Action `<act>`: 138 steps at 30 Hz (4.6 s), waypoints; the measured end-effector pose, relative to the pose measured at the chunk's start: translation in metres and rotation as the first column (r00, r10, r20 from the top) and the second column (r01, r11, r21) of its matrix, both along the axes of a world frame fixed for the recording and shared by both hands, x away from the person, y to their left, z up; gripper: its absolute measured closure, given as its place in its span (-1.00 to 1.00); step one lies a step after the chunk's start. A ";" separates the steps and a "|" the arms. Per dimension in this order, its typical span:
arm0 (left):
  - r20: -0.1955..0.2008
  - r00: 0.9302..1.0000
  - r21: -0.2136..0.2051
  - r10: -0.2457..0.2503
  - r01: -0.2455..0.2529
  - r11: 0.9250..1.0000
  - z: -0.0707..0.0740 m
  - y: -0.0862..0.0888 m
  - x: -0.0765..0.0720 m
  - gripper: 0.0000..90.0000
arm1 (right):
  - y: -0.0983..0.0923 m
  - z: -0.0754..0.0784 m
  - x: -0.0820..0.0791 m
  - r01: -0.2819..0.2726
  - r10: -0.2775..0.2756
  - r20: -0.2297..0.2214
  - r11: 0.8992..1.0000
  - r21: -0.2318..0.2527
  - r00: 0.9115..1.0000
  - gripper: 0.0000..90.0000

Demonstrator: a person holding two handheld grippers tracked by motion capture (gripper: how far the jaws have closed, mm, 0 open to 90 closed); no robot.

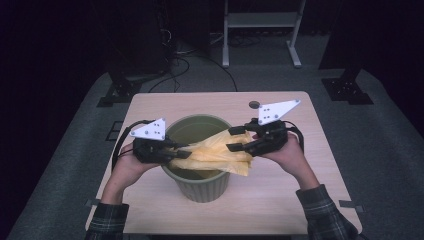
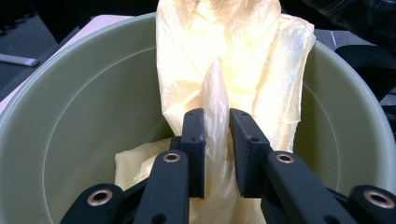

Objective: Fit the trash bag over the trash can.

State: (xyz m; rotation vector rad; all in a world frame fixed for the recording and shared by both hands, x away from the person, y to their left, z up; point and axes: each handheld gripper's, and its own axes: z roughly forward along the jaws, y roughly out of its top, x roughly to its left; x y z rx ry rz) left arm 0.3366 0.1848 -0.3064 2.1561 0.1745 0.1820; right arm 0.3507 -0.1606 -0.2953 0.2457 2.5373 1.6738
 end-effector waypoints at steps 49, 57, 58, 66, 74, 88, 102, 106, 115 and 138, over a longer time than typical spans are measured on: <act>-0.005 0.999 0.023 -0.049 0.049 0.999 0.004 -0.034 -0.003 0.73 | 0.064 0.000 -0.001 -0.161 0.160 -0.039 0.986 -0.035 0.986 1.00; -0.021 1.000 -0.005 -0.013 0.012 1.000 0.001 -0.028 -0.001 0.96 | 0.045 -0.001 0.000 -0.139 0.139 -0.048 0.990 -0.006 0.989 0.61; -0.019 1.000 -0.007 -0.010 0.010 1.000 0.001 -0.028 -0.001 0.96 | 0.039 -0.001 0.000 -0.129 0.129 -0.046 0.992 -0.001 0.991 0.61; -0.011 1.000 -0.006 -0.012 0.012 1.000 0.000 -0.028 -0.002 0.96 | 0.015 0.000 0.000 -0.076 0.077 -0.042 0.997 0.009 0.996 0.55; -0.006 1.000 0.002 -0.016 0.016 1.000 0.000 -0.029 -0.003 0.96 | 0.009 0.012 0.000 -0.047 0.048 -0.011 0.998 0.041 0.999 0.50; -0.002 1.000 0.006 -0.022 0.022 1.000 0.000 -0.029 -0.002 0.95 | 0.008 0.020 0.016 0.021 -0.022 0.019 1.000 0.022 1.000 0.28; -0.002 1.000 0.007 -0.027 0.027 1.000 0.001 -0.029 -0.003 0.96 | 0.014 0.020 0.020 0.001 -0.001 0.043 1.000 0.002 0.999 0.17; -0.003 1.000 -0.002 -0.029 0.029 1.000 0.001 -0.029 -0.003 0.96 | 0.018 0.007 0.022 -0.025 0.025 -0.007 1.000 -0.001 1.000 0.16; -0.001 1.000 -0.002 -0.029 0.029 1.000 0.001 -0.030 -0.003 0.95 | 0.030 0.004 0.018 -0.106 0.106 -0.065 0.994 0.005 0.992 -0.02; 0.005 1.000 0.012 -0.016 0.016 1.000 0.002 -0.030 -0.005 0.98 | 0.057 0.004 0.015 -0.103 0.100 -0.049 0.993 -0.052 0.994 0.95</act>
